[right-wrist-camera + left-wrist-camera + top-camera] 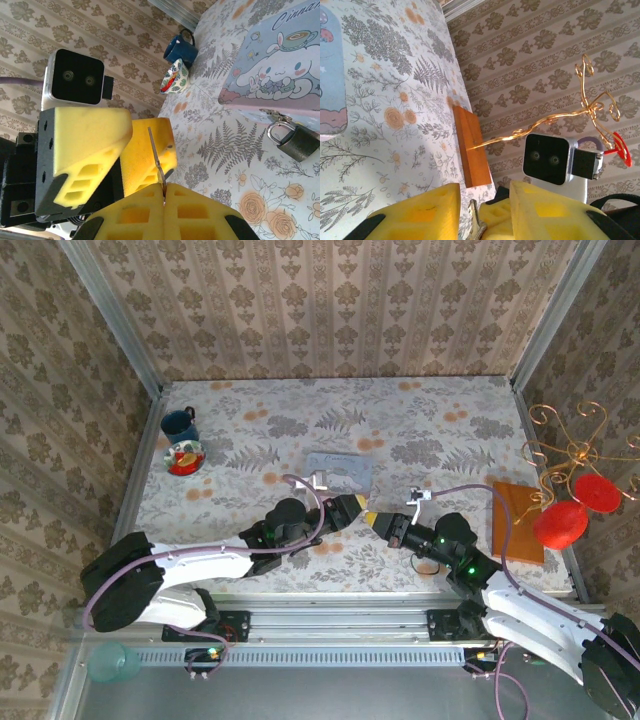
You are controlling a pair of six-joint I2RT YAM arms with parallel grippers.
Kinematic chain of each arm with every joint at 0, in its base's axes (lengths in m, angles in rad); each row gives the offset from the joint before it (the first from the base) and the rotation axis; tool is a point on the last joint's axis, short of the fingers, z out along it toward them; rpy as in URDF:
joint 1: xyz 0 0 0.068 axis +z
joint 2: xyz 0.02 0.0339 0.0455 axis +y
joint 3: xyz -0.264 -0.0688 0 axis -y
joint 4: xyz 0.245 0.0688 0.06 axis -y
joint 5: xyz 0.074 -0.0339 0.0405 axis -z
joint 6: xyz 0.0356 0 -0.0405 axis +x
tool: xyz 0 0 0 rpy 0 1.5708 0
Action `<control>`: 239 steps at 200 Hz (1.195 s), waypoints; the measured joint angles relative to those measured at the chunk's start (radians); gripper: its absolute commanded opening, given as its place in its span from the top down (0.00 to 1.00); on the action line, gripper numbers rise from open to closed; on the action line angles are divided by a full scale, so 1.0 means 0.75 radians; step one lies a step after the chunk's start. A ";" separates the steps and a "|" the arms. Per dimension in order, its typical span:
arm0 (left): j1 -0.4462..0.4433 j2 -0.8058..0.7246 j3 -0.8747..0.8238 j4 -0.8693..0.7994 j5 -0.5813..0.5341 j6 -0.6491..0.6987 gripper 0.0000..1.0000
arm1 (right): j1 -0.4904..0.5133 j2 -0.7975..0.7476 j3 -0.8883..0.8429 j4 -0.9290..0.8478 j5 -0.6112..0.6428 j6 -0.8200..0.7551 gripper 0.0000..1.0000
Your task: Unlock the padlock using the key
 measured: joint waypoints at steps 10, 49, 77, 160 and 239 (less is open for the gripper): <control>0.001 0.000 -0.001 -0.004 0.003 0.001 0.71 | 0.003 0.003 0.000 -0.002 -0.004 -0.003 1.00; 0.001 0.001 -0.001 -0.007 0.019 0.001 0.81 | 0.007 0.026 0.007 -0.003 -0.008 -0.014 1.00; 0.009 0.016 -0.001 -0.006 0.035 0.001 0.87 | 0.007 0.029 0.017 -0.003 -0.008 -0.014 1.00; 0.011 0.047 0.012 0.026 0.060 -0.026 0.97 | 0.007 0.022 0.013 0.016 0.018 0.031 0.79; -0.003 0.111 0.014 0.106 0.057 -0.073 0.97 | 0.007 0.040 -0.006 0.060 0.035 0.062 0.93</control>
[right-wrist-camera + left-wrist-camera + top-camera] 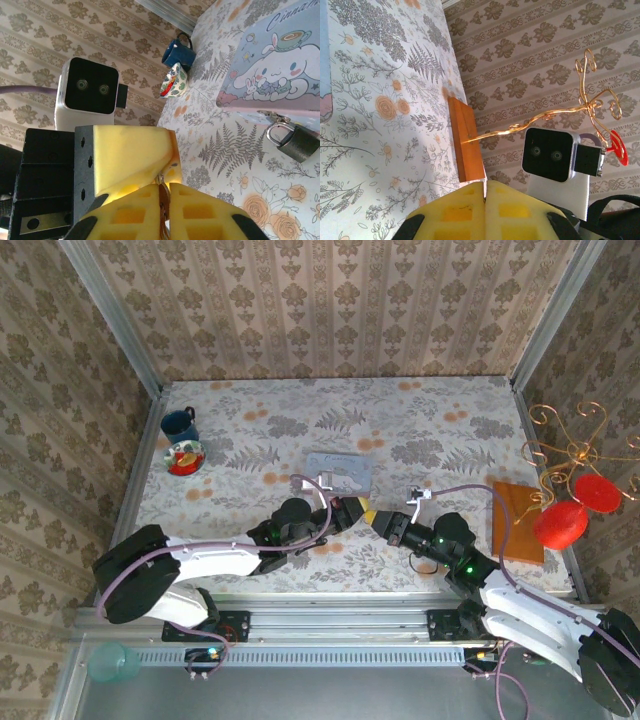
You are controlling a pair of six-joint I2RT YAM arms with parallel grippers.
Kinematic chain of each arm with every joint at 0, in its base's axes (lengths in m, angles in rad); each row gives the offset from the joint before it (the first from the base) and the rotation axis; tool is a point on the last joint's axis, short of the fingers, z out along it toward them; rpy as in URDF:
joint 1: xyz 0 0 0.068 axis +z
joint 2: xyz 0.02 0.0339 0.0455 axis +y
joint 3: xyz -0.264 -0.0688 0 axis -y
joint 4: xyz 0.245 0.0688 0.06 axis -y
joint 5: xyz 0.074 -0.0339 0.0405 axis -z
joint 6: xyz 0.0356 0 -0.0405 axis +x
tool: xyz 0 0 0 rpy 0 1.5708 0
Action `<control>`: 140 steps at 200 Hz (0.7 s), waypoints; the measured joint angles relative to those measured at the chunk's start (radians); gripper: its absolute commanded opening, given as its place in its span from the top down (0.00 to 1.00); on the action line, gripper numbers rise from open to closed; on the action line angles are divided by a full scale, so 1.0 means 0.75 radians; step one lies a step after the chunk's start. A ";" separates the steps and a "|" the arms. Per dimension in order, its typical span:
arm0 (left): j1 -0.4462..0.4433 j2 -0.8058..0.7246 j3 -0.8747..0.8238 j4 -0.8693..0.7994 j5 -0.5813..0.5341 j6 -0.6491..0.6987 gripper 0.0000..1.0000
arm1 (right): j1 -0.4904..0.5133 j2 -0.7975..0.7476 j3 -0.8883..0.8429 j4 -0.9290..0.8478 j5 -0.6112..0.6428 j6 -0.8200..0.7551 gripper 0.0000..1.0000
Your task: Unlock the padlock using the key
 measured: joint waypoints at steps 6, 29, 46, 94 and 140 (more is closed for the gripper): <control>0.000 0.000 0.000 0.000 -0.003 -0.002 0.97 | 0.000 -0.001 -0.001 0.000 0.003 0.003 0.94; -0.001 0.000 0.000 -0.001 -0.003 -0.002 0.96 | 0.000 -0.017 -0.009 -0.001 0.004 0.011 0.96; -0.001 -0.001 0.000 0.001 0.000 0.000 0.89 | 0.000 -0.035 -0.011 -0.016 0.008 0.011 0.97; 0.019 -0.174 0.088 -0.460 -0.046 0.191 0.46 | 0.000 -0.104 -0.011 -0.106 0.021 -0.030 1.00; 0.101 -0.454 0.138 -0.876 -0.195 0.384 0.43 | 0.000 -0.144 -0.011 -0.217 0.034 -0.099 1.00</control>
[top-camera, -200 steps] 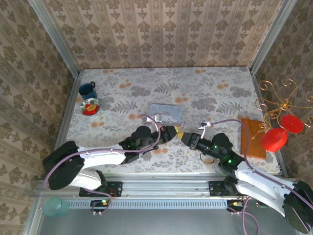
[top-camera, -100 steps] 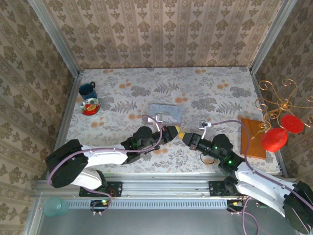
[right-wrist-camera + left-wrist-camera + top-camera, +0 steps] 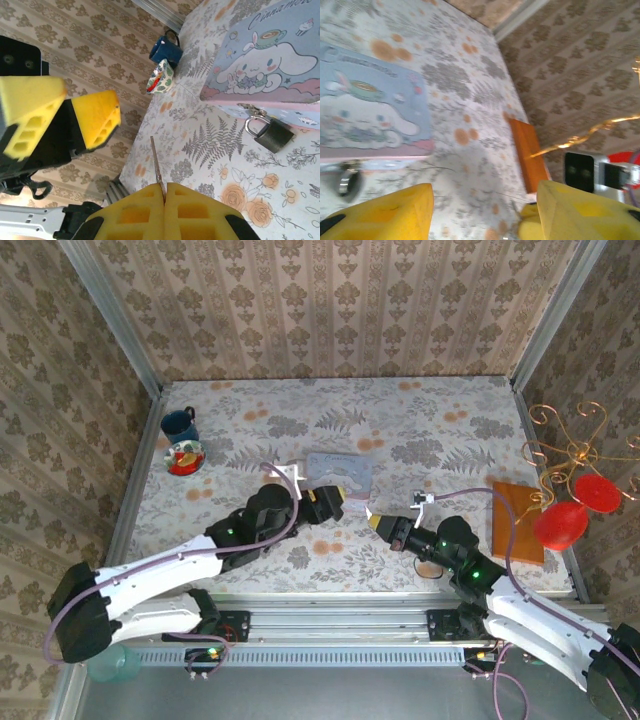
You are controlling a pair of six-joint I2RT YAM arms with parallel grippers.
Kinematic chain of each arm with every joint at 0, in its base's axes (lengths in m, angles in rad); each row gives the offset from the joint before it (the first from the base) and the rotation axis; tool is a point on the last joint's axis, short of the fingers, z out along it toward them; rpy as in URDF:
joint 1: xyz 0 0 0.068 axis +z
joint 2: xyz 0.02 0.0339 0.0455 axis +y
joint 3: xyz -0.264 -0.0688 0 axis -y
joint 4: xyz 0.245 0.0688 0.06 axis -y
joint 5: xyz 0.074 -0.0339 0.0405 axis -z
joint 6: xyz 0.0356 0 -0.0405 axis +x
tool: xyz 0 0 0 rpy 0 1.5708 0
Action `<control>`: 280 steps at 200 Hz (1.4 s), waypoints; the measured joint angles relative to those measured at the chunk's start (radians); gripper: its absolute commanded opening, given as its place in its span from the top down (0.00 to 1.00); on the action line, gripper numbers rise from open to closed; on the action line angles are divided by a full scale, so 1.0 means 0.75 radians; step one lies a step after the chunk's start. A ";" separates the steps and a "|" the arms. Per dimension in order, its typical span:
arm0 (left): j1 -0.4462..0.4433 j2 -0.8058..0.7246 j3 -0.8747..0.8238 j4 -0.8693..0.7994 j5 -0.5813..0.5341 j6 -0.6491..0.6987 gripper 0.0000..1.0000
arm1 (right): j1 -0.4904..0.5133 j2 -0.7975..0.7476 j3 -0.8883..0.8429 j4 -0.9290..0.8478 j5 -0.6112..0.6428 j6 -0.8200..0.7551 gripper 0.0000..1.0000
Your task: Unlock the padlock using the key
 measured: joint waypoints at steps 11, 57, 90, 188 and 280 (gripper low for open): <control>0.007 0.007 -0.013 -0.044 -0.021 0.026 0.43 | 0.000 -0.002 0.000 -0.031 0.002 -0.021 1.00; -0.029 0.182 -0.068 -0.153 -0.083 0.122 0.43 | 0.000 -0.004 0.004 -0.171 0.028 -0.089 1.00; -0.047 0.358 -0.068 -0.083 -0.114 0.194 0.43 | 0.000 -0.002 0.006 -0.193 0.034 -0.105 1.00; -0.018 0.827 0.050 0.127 -0.173 0.262 0.50 | 0.000 0.011 0.006 -0.193 0.035 -0.138 1.00; 0.090 0.995 0.269 0.054 -0.121 0.330 0.57 | 0.000 0.039 0.014 -0.212 0.035 -0.181 1.00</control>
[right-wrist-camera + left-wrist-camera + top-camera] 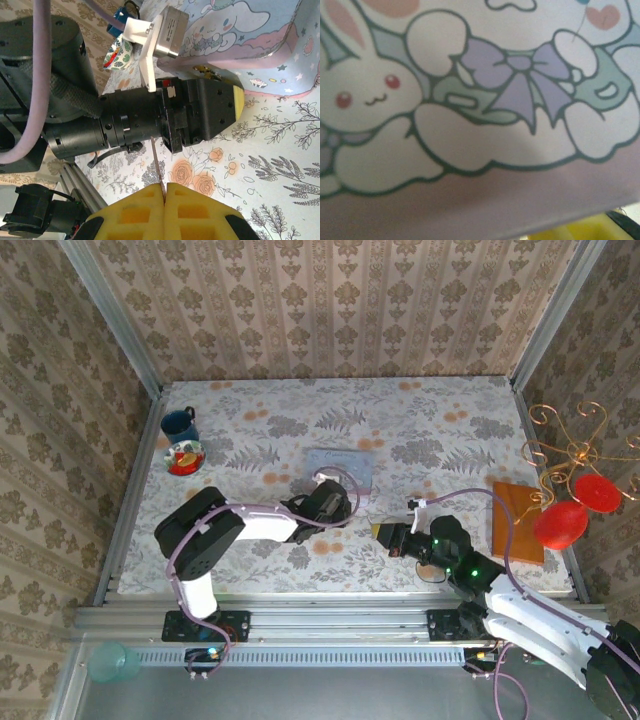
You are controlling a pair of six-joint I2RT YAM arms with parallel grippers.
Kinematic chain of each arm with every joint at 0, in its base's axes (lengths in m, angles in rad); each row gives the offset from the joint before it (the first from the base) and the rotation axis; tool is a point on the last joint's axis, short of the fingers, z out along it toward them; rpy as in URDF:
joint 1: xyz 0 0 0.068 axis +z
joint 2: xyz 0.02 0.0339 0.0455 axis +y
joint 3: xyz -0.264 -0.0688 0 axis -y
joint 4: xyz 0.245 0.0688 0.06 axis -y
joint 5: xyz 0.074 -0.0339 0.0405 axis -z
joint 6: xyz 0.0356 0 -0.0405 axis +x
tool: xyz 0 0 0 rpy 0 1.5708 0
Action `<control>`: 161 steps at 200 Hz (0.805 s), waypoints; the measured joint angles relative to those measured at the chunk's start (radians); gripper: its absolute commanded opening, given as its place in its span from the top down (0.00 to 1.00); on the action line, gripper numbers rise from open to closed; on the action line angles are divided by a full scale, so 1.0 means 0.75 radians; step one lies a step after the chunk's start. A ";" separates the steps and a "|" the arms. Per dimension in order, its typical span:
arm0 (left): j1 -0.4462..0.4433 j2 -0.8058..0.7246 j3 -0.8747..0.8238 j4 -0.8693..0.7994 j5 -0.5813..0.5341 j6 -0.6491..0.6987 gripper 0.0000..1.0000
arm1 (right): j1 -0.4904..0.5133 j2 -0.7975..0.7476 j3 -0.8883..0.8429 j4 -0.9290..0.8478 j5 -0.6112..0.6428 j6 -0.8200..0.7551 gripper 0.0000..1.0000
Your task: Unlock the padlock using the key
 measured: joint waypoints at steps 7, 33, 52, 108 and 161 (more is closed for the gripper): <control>0.005 0.010 0.014 -0.002 0.005 0.008 0.58 | 0.000 0.006 0.002 -0.003 0.000 -0.002 1.00; 0.022 0.038 0.048 0.002 0.019 0.024 0.62 | 0.000 0.027 0.002 -0.002 0.000 -0.006 1.00; 0.023 0.038 0.047 0.002 0.020 0.025 0.65 | 0.000 0.031 0.002 -0.003 0.000 -0.006 1.00; 0.023 0.028 0.005 0.068 0.034 0.018 0.71 | 0.000 0.042 0.002 -0.002 0.000 -0.005 1.00; 0.020 -0.011 -0.012 0.023 0.051 -0.020 0.73 | 0.000 0.112 0.002 -0.002 0.002 0.006 1.00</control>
